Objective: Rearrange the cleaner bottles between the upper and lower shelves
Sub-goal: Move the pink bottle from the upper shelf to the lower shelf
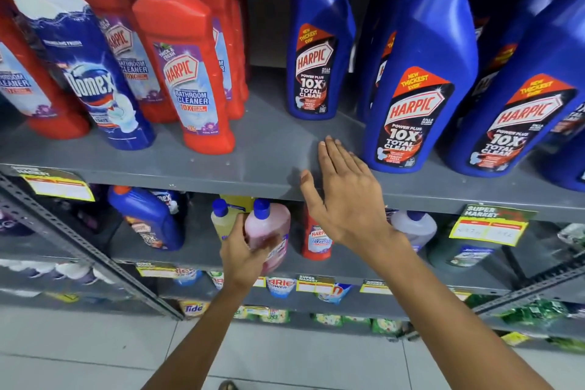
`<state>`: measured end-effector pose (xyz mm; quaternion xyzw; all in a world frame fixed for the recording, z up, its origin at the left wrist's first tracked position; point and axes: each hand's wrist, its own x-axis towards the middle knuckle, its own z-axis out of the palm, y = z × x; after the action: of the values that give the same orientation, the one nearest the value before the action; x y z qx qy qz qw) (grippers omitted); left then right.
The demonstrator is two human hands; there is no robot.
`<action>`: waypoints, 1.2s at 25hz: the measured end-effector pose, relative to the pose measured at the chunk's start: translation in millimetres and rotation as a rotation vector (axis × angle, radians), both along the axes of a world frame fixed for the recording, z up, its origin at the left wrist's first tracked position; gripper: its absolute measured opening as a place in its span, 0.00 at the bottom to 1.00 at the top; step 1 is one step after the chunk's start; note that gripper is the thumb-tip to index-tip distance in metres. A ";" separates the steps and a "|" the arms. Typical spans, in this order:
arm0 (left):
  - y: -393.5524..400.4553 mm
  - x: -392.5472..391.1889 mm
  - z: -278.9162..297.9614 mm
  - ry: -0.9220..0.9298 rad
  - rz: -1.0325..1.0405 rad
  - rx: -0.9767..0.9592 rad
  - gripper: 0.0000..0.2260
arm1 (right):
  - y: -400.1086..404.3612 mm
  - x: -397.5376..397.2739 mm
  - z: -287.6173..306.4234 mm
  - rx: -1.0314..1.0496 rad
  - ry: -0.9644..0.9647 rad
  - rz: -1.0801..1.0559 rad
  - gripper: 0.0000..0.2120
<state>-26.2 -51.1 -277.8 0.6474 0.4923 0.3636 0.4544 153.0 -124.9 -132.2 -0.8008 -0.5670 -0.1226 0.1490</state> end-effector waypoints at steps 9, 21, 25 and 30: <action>15.2 19.5 -17.4 0.009 -0.038 -0.073 0.29 | 1.0 2.0 -3.0 0.031 -0.001 0.001 0.35; 21.1 29.0 4.7 0.182 -0.054 0.044 0.33 | 0.9 1.7 -2.6 0.017 0.000 -0.005 0.35; 31.3 31.5 12.2 0.326 -0.083 0.090 0.30 | 1.6 1.5 -2.7 0.032 -0.002 -0.002 0.35; 35.7 28.1 14.8 0.398 -0.092 0.110 0.30 | 1.1 1.1 -3.1 0.048 0.002 -0.003 0.35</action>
<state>1.9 -15.4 -263.0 0.7522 0.5215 0.2335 0.3282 154.1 -123.8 -135.3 -0.7979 -0.5626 -0.1355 0.1689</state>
